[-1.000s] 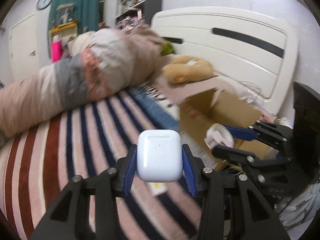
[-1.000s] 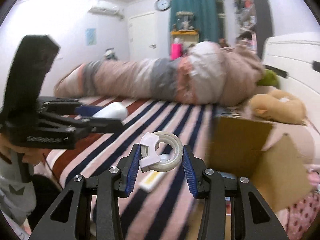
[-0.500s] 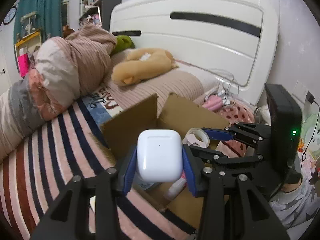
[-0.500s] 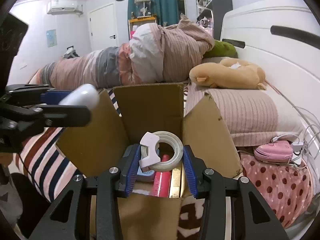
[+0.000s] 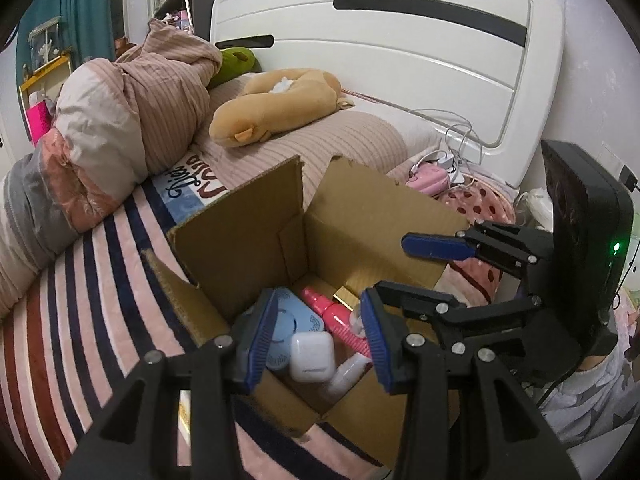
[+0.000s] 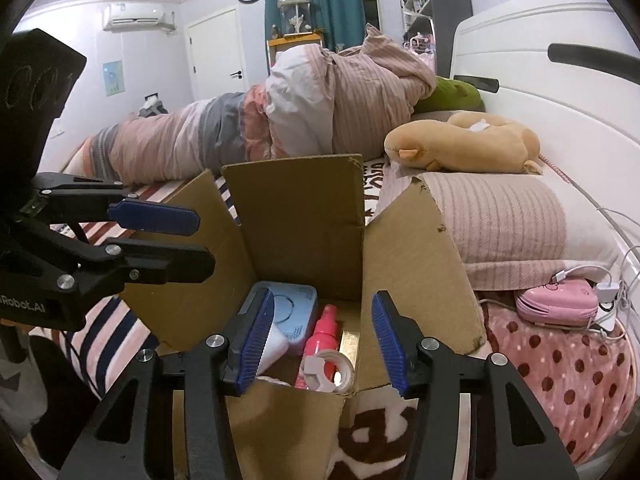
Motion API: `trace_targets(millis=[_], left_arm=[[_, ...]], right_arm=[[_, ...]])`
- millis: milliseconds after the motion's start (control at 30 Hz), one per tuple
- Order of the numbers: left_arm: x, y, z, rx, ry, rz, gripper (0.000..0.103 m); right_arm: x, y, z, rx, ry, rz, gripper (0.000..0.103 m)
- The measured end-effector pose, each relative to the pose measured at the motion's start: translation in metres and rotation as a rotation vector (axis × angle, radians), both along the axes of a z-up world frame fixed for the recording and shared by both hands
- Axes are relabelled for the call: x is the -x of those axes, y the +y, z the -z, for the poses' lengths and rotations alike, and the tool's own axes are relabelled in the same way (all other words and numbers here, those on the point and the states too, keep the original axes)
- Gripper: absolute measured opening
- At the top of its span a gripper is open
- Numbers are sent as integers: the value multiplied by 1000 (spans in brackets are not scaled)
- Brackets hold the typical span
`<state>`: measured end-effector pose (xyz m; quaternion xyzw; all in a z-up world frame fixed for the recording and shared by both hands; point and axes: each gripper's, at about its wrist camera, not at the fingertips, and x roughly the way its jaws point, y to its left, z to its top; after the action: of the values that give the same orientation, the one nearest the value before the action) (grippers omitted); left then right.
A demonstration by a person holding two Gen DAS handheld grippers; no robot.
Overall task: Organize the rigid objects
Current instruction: 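Carry the earbud case and tape roll into the box and release both, then grasp the blue-lidded lens case with the left gripper while the right gripper grasps the KATO-KATO tube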
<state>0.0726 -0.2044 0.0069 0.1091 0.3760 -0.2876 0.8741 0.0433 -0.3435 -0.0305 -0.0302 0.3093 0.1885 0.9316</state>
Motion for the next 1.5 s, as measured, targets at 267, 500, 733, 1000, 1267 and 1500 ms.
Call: trace_targets(millis=[267, 500, 733, 1000, 1267, 1500], left_arm=[[3, 21, -6, 33, 3, -28, 40], [17, 74, -20, 89, -40, -105, 51], [30, 151, -13, 64, -86, -236, 52], [21, 227, 26, 62, -32, -299, 52], [-18, 248, 86, 76, 46, -258, 52], [-55, 230, 137, 97, 166, -189, 52]], right_arm=[[-1, 3, -3, 8, 8, -8, 48], [10, 23, -23, 12, -14, -36, 48], [34, 83, -46, -27, -57, -161, 48], [38, 185, -28, 8, 12, -322, 48], [2, 236, 48, 92, 170, -229, 48], [-38, 225, 112, 74, 278, -86, 48]])
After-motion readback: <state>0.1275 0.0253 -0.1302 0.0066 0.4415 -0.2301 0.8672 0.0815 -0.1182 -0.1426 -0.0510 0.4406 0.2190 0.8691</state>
